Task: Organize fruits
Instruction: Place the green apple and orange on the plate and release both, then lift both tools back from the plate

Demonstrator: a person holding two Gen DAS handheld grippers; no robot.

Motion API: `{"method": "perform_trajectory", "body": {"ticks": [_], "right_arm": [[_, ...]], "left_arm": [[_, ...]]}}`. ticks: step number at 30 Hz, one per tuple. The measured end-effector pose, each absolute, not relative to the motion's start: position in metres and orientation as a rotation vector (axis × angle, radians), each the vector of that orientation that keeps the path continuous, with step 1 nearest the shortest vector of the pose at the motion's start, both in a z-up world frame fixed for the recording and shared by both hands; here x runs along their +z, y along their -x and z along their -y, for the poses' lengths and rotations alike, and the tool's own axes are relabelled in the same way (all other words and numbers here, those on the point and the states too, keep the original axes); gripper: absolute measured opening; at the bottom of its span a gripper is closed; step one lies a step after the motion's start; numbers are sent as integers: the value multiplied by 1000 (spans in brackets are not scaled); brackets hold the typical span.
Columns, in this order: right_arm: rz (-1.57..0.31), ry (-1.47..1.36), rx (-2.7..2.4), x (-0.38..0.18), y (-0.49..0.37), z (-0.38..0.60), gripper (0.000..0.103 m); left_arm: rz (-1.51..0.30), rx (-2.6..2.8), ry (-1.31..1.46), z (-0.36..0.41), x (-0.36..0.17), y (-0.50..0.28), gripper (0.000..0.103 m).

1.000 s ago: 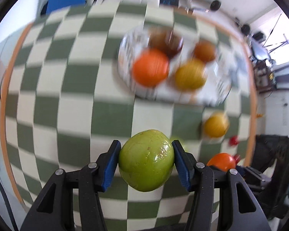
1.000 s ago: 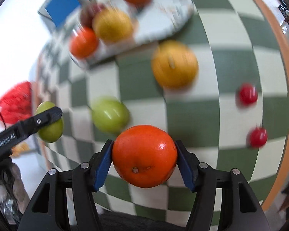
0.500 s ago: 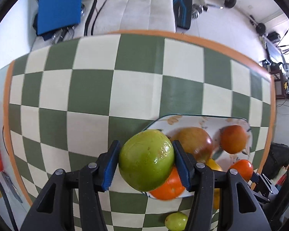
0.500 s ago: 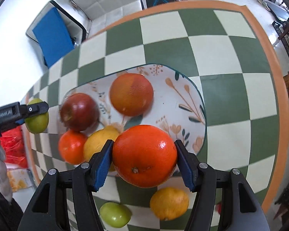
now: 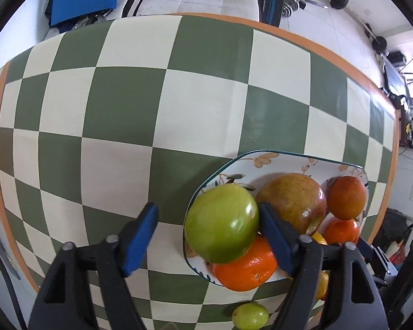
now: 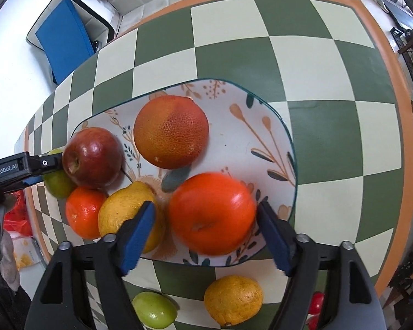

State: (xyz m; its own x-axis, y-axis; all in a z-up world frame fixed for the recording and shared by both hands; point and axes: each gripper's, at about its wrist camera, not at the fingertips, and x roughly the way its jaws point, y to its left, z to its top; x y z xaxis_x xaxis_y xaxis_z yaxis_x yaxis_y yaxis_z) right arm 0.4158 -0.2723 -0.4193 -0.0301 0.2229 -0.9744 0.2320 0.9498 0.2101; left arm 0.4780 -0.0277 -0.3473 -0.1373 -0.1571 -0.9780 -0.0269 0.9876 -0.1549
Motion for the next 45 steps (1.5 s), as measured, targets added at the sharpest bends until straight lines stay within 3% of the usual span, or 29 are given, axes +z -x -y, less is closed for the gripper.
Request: {"method": "perform_trajectory", "body": {"ticks": [2,4,5,20,45], "right_arm": [[-1604,-344,-9,-413,-414,273,87],[-1598,-315,-19,-407,-412,272,91],[-1593,-298,-27,-404,-410,272,94],[-1460,-140,-88,-338,-366,270,95],[-1132,-118,-75,-165,-234,270,95]], "left_arm": [[-1699,-108,157,24,-344,-476,76],[-1675,-89,144,23,-338,-473,90],[-1660,-81,129,23,-334,-470,91],[-1433,-68,-1,42,-266,-387,92],[-1093,-115,-46,67,-127,-254,92]]}}
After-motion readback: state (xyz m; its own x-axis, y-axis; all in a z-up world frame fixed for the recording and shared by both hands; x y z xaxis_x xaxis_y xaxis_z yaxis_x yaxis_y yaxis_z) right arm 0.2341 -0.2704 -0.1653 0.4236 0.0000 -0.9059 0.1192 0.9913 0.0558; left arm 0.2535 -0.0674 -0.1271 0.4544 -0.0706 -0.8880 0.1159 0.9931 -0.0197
